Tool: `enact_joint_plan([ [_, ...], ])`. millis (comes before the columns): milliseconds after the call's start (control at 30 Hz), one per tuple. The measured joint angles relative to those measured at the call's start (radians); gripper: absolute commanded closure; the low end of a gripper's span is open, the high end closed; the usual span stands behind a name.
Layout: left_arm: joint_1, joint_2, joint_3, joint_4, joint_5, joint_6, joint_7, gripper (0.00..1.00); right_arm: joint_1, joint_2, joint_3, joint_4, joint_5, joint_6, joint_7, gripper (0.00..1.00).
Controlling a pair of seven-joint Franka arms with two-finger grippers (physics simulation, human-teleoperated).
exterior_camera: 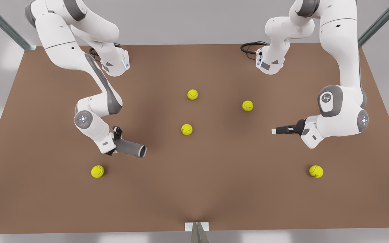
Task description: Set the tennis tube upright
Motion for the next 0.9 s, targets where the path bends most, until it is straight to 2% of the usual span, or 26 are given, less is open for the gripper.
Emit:
enact_joint_plan([
  [233, -0.002, 0.001, 0.0, 0.008, -0.001, -0.002, 0.0, 0.0, 0.196, 0.093, -0.015, 0.118, 0.0, 0.035, -0.031, 0.23],
  [367, -0.003, 0.011, 0.0, 0.008, -0.004, 0.011, 0.0, 0.0, 0.342, 0.2, -0.072, 0.225, -0.001, 0.068, -0.031, 0.23],
  [433, -0.005, 0.013, -0.001, 0.008, -0.006, 0.017, 0.0, 0.0, 0.456, 0.246, -0.156, 0.298, 0.0, 0.071, -0.029, 0.23],
  [667, -0.006, 0.021, 0.0, 0.008, -0.02, 0.028, 0.0, 0.0, 0.609, 0.342, -0.247, 0.414, 0.018, 0.07, -0.028, 0.23],
  [833, -0.014, 0.025, -0.001, 0.008, -0.025, 0.028, 0.0, 0.0, 0.808, 0.422, -0.412, 0.529, 0.145, 0.067, -0.022, 0.23],
  [900, -0.019, 0.025, -0.001, 0.005, -0.029, 0.027, -0.001, 0.0, 0.841, 0.439, -0.438, 0.544, 0.165, 0.071, -0.022, 0.23],
])
